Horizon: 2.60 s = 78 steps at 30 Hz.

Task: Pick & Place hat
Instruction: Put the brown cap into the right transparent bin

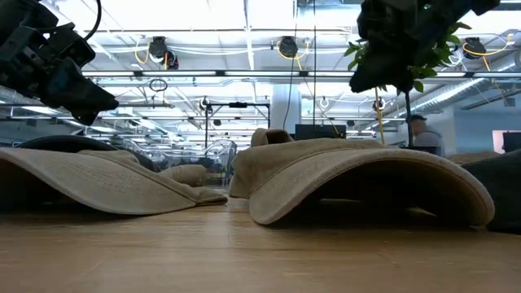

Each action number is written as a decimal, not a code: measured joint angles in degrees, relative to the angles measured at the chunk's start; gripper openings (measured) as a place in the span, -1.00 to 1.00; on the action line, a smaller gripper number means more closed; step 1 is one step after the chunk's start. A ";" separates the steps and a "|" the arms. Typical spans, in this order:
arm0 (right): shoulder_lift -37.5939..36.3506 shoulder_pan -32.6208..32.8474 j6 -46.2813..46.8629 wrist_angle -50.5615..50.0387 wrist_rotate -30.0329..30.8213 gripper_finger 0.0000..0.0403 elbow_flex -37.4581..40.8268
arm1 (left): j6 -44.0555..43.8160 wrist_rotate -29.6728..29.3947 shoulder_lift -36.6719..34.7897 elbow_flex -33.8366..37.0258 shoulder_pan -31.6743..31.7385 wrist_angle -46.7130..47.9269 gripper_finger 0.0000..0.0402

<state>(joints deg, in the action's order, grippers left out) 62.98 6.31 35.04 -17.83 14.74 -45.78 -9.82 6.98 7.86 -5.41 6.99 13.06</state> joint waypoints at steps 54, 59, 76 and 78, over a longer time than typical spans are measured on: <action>36.19 9.98 54.64 -2.81 15.02 0.10 -27.10 | 6.19 -0.68 0.00 0.00 0.01 -0.05 -0.65; 36.33 10.69 57.58 -2.67 15.01 0.10 -27.05 | 6.16 -0.68 0.00 0.00 0.00 -0.14 -0.65; 42.27 7.03 66.35 8.84 28.11 0.10 -23.15 | 6.18 -0.68 0.02 -0.02 0.01 -13.20 -0.65; 42.27 6.01 65.15 9.01 31.15 0.10 -23.15 | 6.16 -0.70 0.00 -0.02 0.00 -13.17 -0.65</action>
<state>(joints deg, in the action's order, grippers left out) 105.25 12.31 100.18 -8.82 45.89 -68.93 -3.66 6.28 7.86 -5.43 6.99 -0.11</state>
